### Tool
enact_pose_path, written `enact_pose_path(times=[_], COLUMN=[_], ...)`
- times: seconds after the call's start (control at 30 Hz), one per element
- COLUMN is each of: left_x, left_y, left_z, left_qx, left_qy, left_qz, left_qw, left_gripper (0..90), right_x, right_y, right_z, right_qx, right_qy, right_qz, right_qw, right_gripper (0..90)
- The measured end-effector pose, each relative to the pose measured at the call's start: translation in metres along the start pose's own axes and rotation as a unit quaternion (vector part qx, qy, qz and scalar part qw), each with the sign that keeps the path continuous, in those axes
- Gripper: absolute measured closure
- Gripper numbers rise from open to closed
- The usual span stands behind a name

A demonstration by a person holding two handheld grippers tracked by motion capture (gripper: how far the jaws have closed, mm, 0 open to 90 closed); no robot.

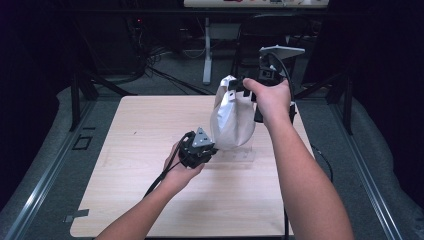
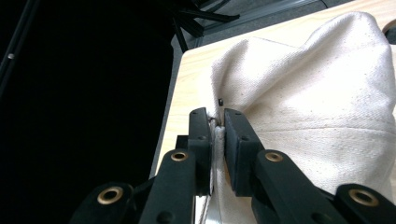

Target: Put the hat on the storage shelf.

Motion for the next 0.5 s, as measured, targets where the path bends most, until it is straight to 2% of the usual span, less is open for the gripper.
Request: enact_pose_path(times=[0.17,0.3,0.4,0.5], left_x=[0.0,-0.006,-0.008,-0.011], left_y=[-0.006,-0.011,-0.013,-0.017], left_z=[-0.005,-0.006,-0.003,0.0], left_qx=[-0.002,0.013,0.009,0.01], left_qy=[-0.012,-0.026,-0.024,-0.02], left_qz=[-0.002,0.008,0.007,0.019], left_qw=[0.9999,0.9996,0.9997,0.9996], left_gripper=[82.7,82.5,82.6,82.9], right_x=[0.003,0.003,0.002,-0.002], right_y=[-0.003,-0.005,-0.006,-0.008], right_z=[-0.007,-0.011,-0.014,-0.017], right_qx=[-0.005,-0.006,-0.008,-0.013], right_qy=[-0.002,0.0,0.002,0.007], right_qz=[0.0,-0.003,-0.002,0.0], right_qw=[1.0,1.0,1.0,0.9999], right_gripper=[82.1,82.1,82.1,82.1])
Point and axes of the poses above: each handheld gripper's, and its own axes: z roughly backward along the jaws, y roughly out of its top, x roughly to its right, the point moved 8 cm from there along -z, roughly forward along the jaws, and after that the axes turned 4 degrees about -y, right-handed, at the moved point
